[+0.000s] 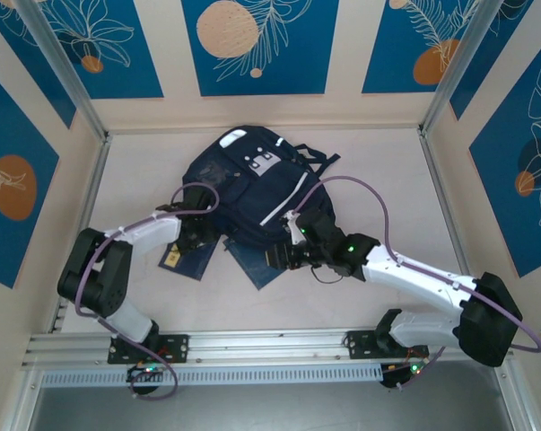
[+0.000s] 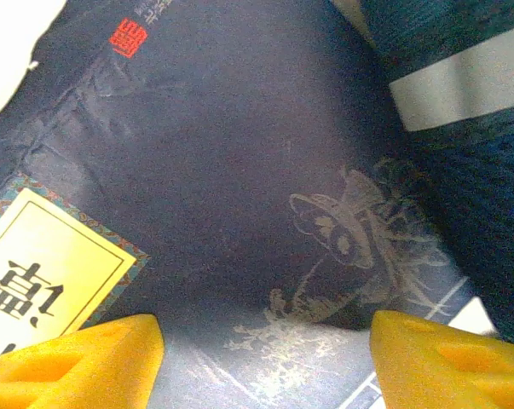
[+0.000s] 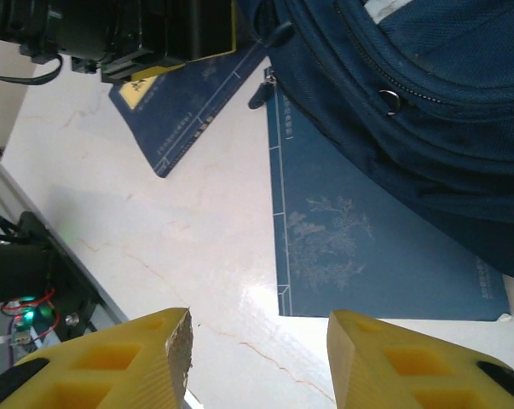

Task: Pack books, pencil case, and school supplies into a backpack

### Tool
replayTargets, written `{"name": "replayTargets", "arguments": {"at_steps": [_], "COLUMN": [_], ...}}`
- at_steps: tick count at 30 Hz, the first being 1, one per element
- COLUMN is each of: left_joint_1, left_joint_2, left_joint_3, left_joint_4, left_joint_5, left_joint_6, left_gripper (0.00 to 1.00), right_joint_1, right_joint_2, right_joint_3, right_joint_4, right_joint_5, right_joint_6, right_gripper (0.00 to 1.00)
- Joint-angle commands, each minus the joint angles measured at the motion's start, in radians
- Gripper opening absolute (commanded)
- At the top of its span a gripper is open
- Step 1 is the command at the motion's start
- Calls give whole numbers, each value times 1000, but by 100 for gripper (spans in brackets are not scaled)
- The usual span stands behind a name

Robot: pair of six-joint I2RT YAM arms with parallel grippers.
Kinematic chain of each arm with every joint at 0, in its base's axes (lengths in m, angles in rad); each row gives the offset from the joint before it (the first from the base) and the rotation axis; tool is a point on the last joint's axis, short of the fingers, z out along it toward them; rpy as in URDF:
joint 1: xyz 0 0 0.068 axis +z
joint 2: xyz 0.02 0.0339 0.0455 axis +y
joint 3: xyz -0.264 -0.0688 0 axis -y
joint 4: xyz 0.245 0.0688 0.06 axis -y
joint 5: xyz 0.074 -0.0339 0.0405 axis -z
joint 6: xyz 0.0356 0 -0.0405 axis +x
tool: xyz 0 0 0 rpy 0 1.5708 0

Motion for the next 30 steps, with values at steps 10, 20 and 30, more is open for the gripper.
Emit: {"name": "replayTargets", "arguments": {"at_steps": [10,20,30], "left_joint_1": [-1,-161,-120], "left_joint_2": [-138,-319,-641], "left_joint_3": [-272,-313,-281], "left_joint_4": [98,-37,-323], "left_joint_5": [273,398,83], "left_joint_6": [-58,-47,-90], "left_gripper": [64,64,65], "right_joint_1": [-17,-28,12], "right_joint_2": [29,156,457], "right_joint_3": [0,65,267], "right_joint_4": [11,-17,-28], "right_joint_5": [-77,-126,-232], "right_joint_6": [-25,-28,53], "right_gripper": [45,45,45]}}
